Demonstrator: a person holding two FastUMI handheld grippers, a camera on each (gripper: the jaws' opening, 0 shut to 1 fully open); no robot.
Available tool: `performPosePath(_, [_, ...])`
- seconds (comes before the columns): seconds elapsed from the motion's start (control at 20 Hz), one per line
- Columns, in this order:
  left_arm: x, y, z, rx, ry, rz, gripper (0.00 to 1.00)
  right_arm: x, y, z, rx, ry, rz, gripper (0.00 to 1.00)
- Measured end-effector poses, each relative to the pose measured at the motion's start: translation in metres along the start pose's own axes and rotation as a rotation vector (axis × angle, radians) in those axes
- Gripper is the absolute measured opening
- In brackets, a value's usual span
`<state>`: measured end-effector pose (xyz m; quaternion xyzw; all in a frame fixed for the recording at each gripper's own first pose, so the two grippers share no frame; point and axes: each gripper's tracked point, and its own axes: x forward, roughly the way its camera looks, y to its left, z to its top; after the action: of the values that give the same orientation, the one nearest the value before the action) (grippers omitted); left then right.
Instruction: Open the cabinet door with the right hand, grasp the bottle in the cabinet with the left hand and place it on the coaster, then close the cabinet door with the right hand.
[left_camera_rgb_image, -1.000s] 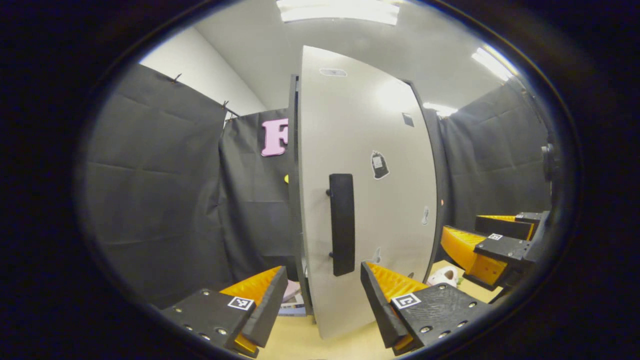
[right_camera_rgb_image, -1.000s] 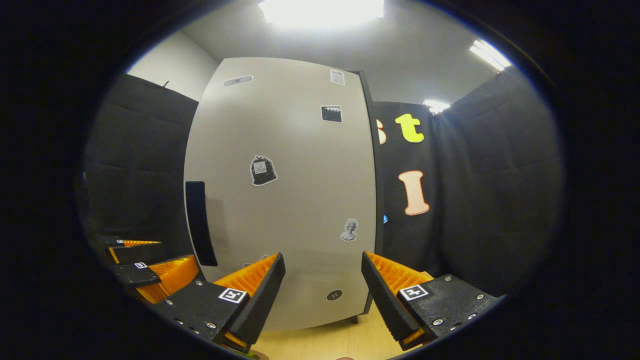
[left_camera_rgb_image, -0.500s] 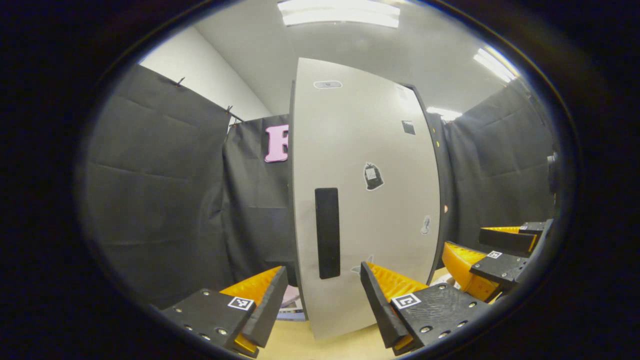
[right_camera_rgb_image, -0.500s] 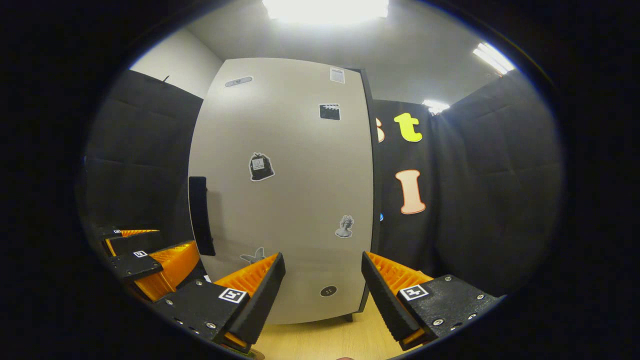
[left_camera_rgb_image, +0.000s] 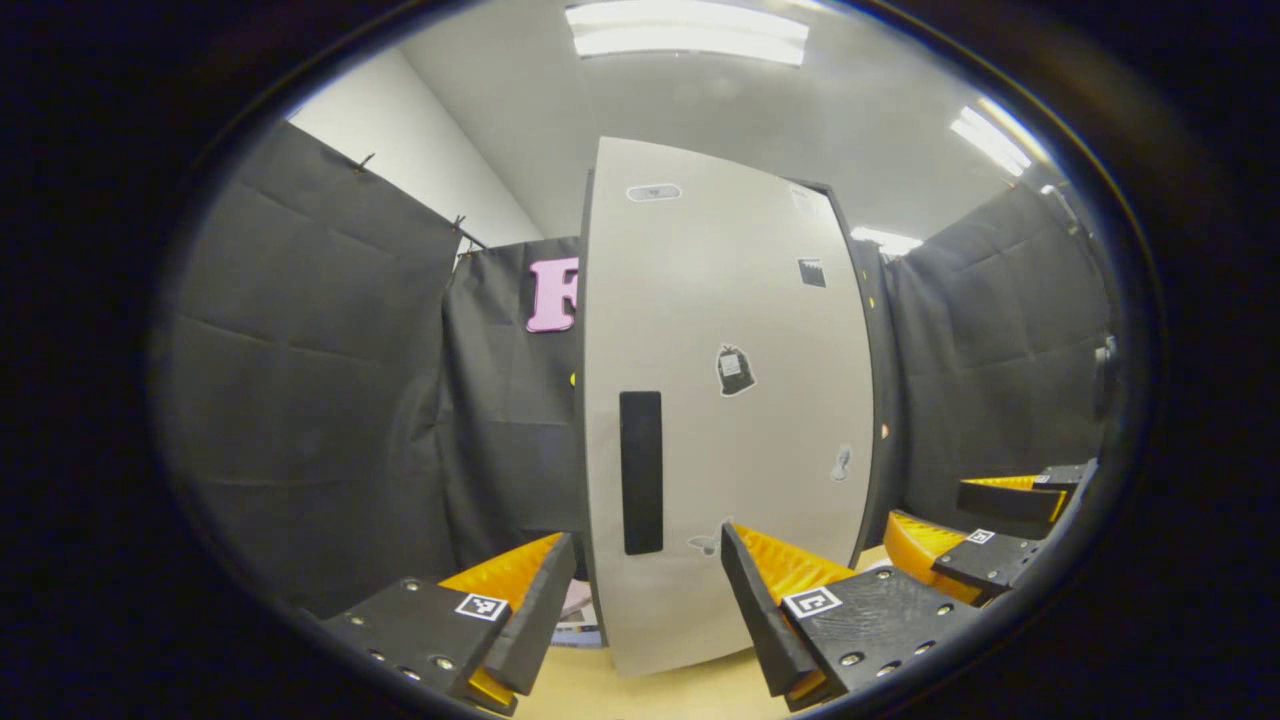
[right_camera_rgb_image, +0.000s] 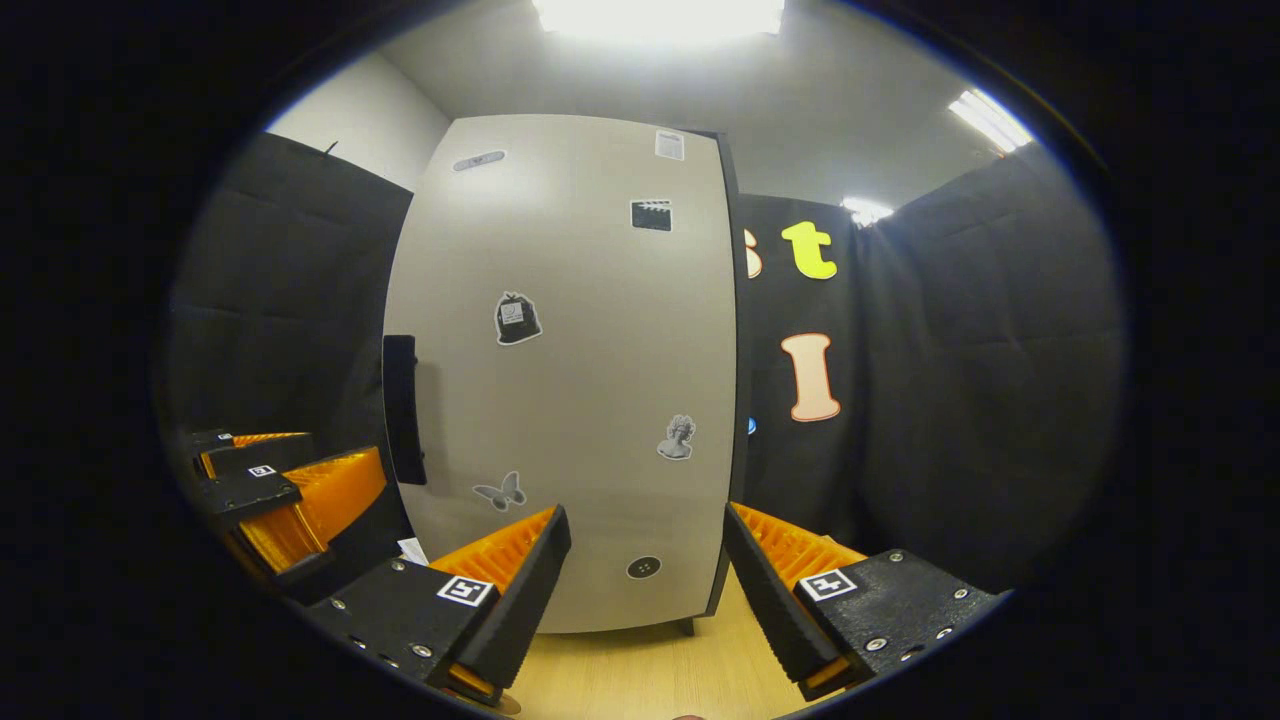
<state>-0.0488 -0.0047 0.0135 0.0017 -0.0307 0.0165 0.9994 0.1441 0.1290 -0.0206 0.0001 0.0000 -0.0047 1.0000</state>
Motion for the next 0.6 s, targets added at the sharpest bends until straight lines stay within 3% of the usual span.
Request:
performPosePath(0.05, [0.003,-0.001,-0.002,-0.001,0.003,-0.003,0.80,0.001,0.001,-0.001,-0.002,0.002,0.000,0.95])
performPosePath(0.1, [0.004,0.000,-0.004,0.002,0.006,0.001,0.89,0.000,0.000,-0.002,-0.005,0.005,-0.001,0.95])
performPosePath(0.2, [0.007,-0.001,-0.006,0.001,0.014,-0.001,0.80,-0.001,-0.001,-0.002,-0.008,0.007,-0.007,0.95])
performPosePath(0.3, [0.009,0.002,-0.005,-0.005,0.012,-0.005,0.88,-0.002,-0.002,-0.001,-0.005,0.007,-0.011,0.95])
performPosePath(0.45, [0.008,0.006,0.001,-0.029,-0.005,-0.020,0.84,-0.002,-0.003,-0.002,-0.011,0.010,-0.013,0.95])
performPosePath(0.55, [0.009,0.006,0.005,-0.036,-0.018,-0.031,0.88,-0.002,-0.003,-0.002,-0.011,0.010,-0.013,0.95])
performPosePath(0.6, [0.010,0.008,0.004,-0.023,-0.017,-0.022,0.84,-0.003,-0.003,-0.003,-0.014,0.012,-0.015,0.95])
